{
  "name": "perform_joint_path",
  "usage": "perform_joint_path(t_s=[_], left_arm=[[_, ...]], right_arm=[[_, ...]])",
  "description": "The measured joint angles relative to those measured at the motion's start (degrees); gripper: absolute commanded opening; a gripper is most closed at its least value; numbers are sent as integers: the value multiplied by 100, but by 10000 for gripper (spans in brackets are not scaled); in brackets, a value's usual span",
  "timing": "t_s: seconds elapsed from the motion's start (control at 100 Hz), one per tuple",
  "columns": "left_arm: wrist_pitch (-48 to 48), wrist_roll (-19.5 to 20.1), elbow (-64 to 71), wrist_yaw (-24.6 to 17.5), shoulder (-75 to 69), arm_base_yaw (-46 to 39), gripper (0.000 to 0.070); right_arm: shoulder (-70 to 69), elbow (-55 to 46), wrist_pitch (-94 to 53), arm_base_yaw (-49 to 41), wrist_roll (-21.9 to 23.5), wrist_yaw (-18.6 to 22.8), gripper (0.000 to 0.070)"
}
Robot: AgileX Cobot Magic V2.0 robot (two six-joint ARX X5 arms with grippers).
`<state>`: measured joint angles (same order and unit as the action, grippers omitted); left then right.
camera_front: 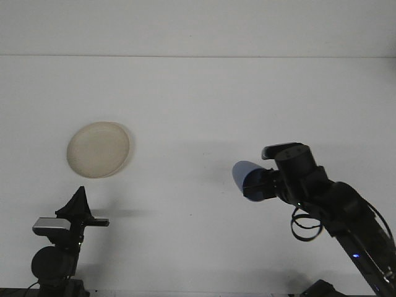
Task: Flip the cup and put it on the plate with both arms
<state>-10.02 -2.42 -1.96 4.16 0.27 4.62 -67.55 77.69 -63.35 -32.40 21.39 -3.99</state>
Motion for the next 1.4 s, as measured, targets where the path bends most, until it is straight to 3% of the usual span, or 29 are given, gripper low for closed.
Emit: perform_joint_path(t_s=[0.38,0.62,0.84,0.99,1.24,1.291,1.401], left_arm=[[0,0,0,0,0,0,11],[0,0,0,0,0,0,11],[2,0,0,0,0,0,11],[2,0,0,0,0,0,11],[9,0,0,0,0,0,11],[9,0,0,0,0,0,11],[9,0,0,0,0,0,11]], right_arm=[[-2190,1178,-612,-859,-24,173,9],[-3165,1613,-905,-1058,-275,566,9],[-3679,1624,-1165,-1139,-498,649,13],[-3860,1624,-1268,-1139,-619,699,74],[-3899,1624,-1244,-1139,-708,702,78],[-3899,1624,-1241,-1139,-717,702,126],[-3899,1637,-1261,-1137,-750,702,370]])
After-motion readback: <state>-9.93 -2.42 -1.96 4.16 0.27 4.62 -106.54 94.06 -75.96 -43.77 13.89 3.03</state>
